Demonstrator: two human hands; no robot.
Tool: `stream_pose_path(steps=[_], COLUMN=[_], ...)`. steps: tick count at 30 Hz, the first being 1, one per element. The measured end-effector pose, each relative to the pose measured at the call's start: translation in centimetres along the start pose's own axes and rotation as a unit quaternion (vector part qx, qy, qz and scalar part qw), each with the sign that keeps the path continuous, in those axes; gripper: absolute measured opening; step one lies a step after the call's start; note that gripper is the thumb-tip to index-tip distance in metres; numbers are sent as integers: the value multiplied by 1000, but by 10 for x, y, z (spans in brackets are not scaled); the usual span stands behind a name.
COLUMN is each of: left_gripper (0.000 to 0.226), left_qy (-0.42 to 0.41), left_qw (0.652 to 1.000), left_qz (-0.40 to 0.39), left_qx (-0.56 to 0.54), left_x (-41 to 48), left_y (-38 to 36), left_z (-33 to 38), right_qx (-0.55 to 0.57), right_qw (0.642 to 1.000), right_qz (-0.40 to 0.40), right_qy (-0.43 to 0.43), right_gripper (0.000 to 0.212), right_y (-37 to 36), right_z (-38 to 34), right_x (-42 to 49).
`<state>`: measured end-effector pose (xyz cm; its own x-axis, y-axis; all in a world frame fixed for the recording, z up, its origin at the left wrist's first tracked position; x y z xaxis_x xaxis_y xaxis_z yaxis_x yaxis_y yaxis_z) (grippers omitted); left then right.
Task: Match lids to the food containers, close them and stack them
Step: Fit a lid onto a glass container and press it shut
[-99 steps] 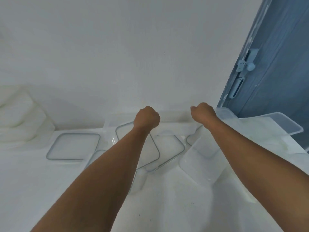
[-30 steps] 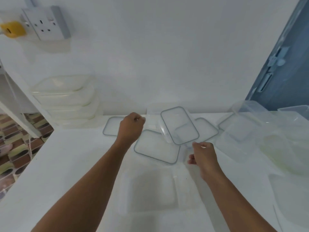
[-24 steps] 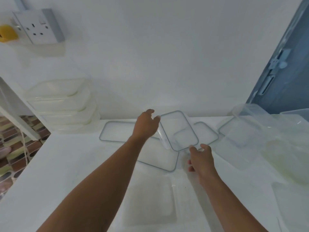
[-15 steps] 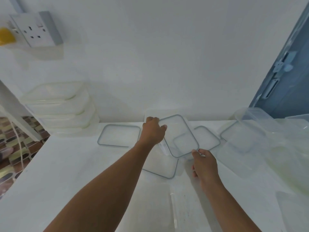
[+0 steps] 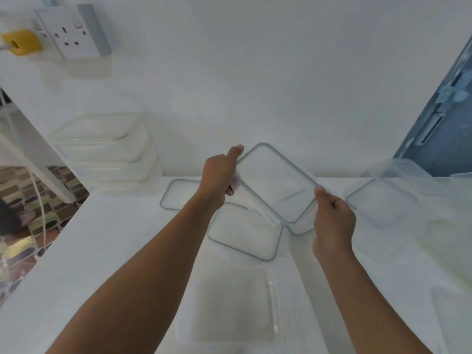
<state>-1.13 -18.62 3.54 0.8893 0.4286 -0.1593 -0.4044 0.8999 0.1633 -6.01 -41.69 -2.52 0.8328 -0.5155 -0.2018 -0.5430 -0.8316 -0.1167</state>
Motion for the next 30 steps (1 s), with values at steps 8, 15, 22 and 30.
stream_pose_path(steps=[8,15,22,30], left_gripper=[28,21,23,13], left_qy=[7,5,51,85], left_qw=[998,997,997,993], left_qz=[-58,-78,-52,-56], left_qx=[-31,-13,2,55], left_x=[-45,-105,-147,-162], left_y=[54,120,151,155], left_z=[13,-14,-67,-100], right_qx=[36,2,-79,-159], right_qw=[998,990,969,952], right_qz=[-50,-136,-234,-258], right_qy=[17,31,-23,-43], right_gripper=[26,29,14,18], right_y=[-11,0,20,40], right_z=[-46,-47,-17,16], right_x=[-44,-76,-99,-100])
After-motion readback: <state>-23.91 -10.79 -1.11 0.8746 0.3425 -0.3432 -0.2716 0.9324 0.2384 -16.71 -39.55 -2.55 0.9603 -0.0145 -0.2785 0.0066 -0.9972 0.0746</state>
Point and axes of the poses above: each hand's wrist, its own x-axis towards the middle knuckle, its own y-axis out of the back of the hand, z = x × y, the point moved 3 cm from there along x, towards the middle knuckle, and after that the axes turned 3 degrees about z, right-handed, at the moved point
